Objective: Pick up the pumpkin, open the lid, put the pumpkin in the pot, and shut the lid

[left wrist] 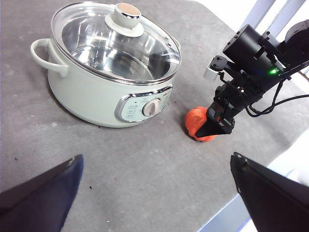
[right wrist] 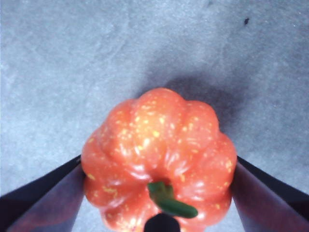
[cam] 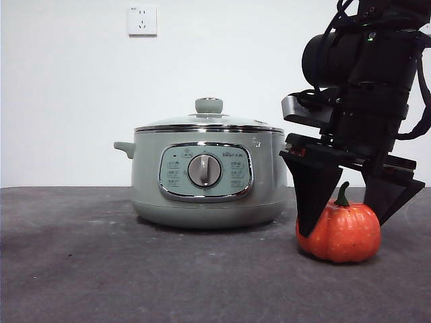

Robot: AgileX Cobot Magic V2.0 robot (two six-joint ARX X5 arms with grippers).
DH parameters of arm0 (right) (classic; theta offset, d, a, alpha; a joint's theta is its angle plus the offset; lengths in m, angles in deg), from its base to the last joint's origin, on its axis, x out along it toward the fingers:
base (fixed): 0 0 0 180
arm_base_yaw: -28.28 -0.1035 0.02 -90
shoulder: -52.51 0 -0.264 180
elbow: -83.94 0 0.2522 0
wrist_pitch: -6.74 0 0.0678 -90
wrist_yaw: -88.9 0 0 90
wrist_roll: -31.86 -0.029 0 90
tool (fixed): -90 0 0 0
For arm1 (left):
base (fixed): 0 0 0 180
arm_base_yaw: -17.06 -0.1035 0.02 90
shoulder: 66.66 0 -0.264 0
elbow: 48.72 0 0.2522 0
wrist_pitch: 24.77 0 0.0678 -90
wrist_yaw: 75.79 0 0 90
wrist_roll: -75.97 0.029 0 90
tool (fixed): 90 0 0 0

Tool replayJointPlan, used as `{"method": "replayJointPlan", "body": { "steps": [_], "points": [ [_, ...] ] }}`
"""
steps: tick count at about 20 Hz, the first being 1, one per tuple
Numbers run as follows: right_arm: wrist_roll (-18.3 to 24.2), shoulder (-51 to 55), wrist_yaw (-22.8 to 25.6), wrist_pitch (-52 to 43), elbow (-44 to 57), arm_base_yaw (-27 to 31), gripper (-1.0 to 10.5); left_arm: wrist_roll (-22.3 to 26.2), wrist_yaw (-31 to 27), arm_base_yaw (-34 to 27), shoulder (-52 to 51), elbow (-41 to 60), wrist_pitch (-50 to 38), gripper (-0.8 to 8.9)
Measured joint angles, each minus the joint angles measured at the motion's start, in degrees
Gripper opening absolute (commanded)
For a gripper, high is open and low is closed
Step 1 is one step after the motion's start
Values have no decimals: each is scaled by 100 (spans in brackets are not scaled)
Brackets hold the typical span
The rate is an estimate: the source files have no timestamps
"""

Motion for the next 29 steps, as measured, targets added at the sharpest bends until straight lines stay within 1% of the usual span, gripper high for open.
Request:
{"method": "replayJointPlan", "body": {
  "steps": [2,4,6,10,12,15,17,19,23,27,29],
  "points": [
    [2,68,2,24,0,0,-16,0,0,0,17,0,-22,718],
    [2,382,2,76,2,0,-16,-17,2,50,122,0,-216,718],
    [4,951,2,155,0,0,-16,-72,-42,149,315,-26,-385,718],
    [4,2013,0,472,0,0,-16,-94,-433,398,920,-529,-807,719],
    [4,2505,0,522,0,0,-16,-92,-496,621,1370,-874,-931,719],
    [0,3119,-28,675,0,0,-16,-92,-883,1038,2216,-1353,-1373,719],
    [0,3447,-28,699,0,0,-16,-92,-1034,1340,2835,-1665,-1692,719],
    [-17,3722,-37,715,0,0,-16,-90,-1370,1633,3506,-2035,-1950,719],
    [-177,4024,-39,772,0,-2,-16,-39,-1805,1998,4725,-2785,-2256,719],
    [-221,4148,-39,796,0,0,-16,-20,-1954,2229,5657,-3333,-2721,719],
    [-223,4155,-39,807,0,0,-16,-20,-2061,2330,5993,-3425,-3058,719]
  ]
}}
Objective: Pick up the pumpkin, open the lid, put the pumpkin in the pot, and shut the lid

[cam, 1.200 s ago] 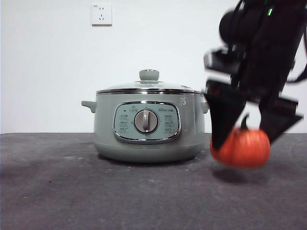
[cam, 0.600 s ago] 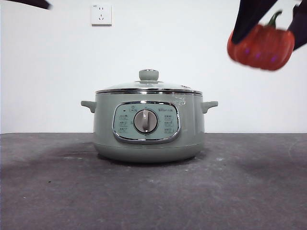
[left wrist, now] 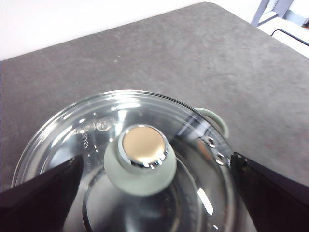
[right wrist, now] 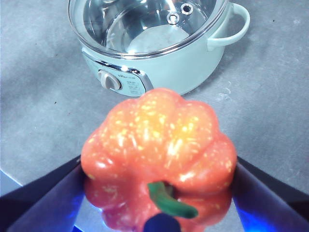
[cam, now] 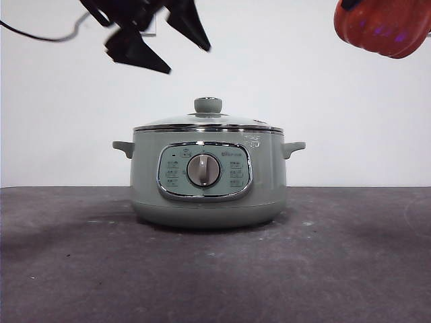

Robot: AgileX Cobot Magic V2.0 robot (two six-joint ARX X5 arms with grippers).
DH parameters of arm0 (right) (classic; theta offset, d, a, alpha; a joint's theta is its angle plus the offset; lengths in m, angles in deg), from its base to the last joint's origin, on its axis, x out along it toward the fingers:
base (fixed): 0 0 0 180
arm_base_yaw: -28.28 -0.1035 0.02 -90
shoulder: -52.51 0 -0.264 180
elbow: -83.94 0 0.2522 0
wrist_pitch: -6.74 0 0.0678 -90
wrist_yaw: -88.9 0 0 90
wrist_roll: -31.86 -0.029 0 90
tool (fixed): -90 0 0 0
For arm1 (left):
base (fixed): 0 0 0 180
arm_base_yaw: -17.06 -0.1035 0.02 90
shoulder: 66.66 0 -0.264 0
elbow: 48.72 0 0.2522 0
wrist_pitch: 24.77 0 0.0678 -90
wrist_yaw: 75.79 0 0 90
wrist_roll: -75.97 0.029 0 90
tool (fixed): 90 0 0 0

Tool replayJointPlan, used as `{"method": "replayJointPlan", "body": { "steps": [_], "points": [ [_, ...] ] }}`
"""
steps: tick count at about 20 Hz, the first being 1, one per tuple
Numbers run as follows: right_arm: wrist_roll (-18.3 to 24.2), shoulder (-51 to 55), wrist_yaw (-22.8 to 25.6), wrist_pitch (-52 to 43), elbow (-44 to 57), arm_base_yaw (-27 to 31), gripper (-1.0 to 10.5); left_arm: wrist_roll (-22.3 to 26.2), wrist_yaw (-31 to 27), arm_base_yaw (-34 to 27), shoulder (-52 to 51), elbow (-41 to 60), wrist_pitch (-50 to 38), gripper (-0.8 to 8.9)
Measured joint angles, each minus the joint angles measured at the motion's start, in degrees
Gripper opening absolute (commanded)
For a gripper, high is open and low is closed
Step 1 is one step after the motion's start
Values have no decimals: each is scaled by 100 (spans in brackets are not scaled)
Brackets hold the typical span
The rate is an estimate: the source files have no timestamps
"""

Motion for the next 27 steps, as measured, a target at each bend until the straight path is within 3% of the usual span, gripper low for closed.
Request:
{"method": "replayJointPlan", "body": {
  "steps": [11,18,21,22,27],
  "points": [
    [-125,122,0,4,0,-2,-16,0,-494,223,938,0,-1202,719],
    [-144,127,0,4,0,-2,-16,20,-763,319,1132,-2,-1182,696],
    [-144,131,0,4,0,-2,-16,20,-782,361,1132,-2,-1174,317],
    [-144,131,0,4,0,-2,-16,20,-780,367,1132,-2,-1174,238],
    [-144,131,2,4,0,-2,-16,20,-787,367,1132,-4,-1185,88]
  ]
}}
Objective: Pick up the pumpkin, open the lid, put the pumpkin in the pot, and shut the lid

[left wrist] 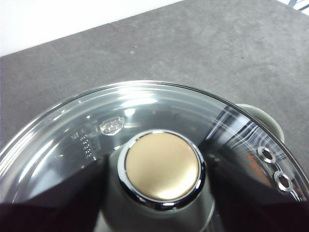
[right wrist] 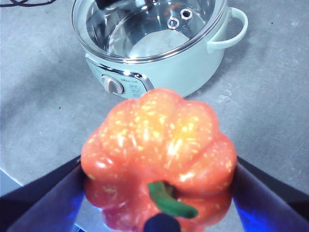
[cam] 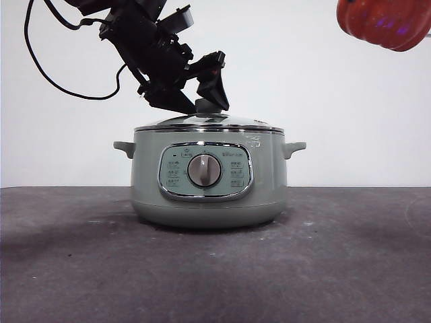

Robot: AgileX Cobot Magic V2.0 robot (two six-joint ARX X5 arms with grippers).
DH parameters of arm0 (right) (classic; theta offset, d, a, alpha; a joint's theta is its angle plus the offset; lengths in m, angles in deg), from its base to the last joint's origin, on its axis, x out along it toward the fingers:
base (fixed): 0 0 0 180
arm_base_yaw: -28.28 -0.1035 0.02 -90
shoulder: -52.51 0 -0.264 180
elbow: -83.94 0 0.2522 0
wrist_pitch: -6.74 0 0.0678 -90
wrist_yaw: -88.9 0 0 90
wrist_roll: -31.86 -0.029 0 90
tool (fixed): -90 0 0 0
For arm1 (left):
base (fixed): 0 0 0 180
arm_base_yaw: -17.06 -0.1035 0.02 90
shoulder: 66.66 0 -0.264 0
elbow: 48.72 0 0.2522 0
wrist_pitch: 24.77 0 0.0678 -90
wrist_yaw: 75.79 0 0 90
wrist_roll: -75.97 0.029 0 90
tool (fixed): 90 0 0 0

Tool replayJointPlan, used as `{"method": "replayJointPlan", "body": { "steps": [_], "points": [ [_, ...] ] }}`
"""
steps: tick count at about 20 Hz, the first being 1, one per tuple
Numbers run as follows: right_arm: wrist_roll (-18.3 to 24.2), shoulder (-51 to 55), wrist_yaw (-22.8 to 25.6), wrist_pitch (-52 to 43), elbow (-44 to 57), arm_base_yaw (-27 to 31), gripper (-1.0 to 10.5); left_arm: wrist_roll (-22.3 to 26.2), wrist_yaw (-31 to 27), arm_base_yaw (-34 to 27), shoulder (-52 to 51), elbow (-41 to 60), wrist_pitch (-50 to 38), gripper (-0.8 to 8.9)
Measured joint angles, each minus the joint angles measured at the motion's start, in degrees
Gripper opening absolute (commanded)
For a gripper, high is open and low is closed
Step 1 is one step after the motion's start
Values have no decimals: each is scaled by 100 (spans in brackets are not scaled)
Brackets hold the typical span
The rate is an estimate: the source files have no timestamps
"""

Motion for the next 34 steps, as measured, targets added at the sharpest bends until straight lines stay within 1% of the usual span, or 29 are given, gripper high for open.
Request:
{"method": "replayJointPlan", "body": {
  "steps": [2,12,18,20,23,26,29,31,34],
  "points": [
    [0,0,0,0,0,0,-16,15,0,2,0,0,2,-15],
    [-2,0,2,-2,0,0,-16,39,-20,2,-170,11,149,-13],
    [-2,0,0,-24,0,0,-16,22,-28,0,-949,28,339,-13],
    [-2,0,0,-208,0,0,-17,22,-42,-7,-1252,28,634,-13],
    [-2,-122,0,-750,0,0,-17,22,-92,-15,-1836,31,1281,-13],
    [0,-511,0,-1303,0,0,-17,22,-153,-70,-2570,31,1725,-13],
    [9,-1147,0,-1895,-42,0,-17,22,-197,-107,-3239,31,2223,-12],
    [68,-1725,2,-1958,-330,0,-17,24,-212,-120,-3543,31,2618,-13],
    [223,-2616,11,-1985,-1113,-92,-17,44,-214,-125,-3805,31,2977,-13]
  ]
}}
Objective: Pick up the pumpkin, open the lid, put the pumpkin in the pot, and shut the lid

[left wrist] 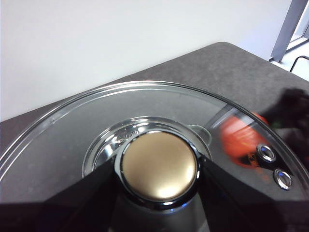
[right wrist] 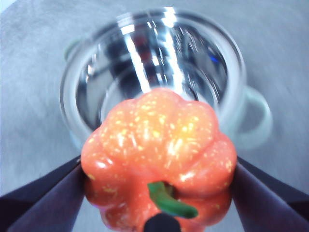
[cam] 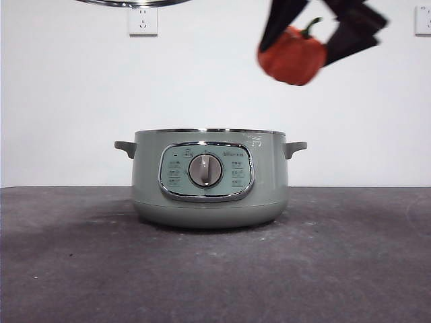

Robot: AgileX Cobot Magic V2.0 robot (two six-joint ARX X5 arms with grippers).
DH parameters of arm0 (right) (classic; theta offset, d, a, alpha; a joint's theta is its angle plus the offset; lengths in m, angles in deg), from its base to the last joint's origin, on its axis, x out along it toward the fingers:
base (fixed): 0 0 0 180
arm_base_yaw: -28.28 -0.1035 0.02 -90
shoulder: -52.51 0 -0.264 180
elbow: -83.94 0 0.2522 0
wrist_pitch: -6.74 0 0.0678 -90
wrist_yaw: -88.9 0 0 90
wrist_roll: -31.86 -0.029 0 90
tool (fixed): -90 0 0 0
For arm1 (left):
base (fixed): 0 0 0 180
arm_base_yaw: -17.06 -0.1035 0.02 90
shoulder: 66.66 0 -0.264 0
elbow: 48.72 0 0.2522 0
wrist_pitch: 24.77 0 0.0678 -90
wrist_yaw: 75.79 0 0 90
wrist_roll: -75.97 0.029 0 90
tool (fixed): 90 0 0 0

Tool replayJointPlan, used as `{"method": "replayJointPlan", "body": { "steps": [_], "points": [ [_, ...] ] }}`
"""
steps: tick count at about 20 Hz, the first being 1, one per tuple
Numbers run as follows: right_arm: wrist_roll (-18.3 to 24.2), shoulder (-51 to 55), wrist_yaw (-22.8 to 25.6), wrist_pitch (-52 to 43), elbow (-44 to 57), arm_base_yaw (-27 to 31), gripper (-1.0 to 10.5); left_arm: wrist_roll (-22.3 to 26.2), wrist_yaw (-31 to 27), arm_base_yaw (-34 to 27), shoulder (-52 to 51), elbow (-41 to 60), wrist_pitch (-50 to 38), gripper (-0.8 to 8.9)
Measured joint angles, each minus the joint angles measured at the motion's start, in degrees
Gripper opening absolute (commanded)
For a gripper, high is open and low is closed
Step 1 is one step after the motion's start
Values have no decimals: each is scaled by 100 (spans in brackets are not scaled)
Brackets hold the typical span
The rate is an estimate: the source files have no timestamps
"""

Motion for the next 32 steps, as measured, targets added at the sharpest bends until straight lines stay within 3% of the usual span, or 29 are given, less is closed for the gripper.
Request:
{"method": "replayJointPlan", "body": {
  "steps": [9,15,23,24,27,28,32],
  "points": [
    [278,-2708,4,-35,-2135,-59,-17,15,7,2,-424,0,413,-12],
    [577,-3425,48,-599,-2177,-286,-17,13,13,2,-555,0,494,-12],
    [789,-3943,291,-629,-2199,-391,-16,13,20,2,-699,0,605,-13],
    [833,-3943,345,-625,-2208,-417,19,13,20,2,-704,0,610,-12],
    [868,-3943,431,-621,-2218,-446,507,13,22,2,-706,0,621,-13],
    [874,-3943,457,-621,-2218,-457,572,13,20,2,-706,0,623,-13],
    [846,-3906,457,-706,-2251,-461,572,13,20,2,-706,0,656,-13]
  ]
}}
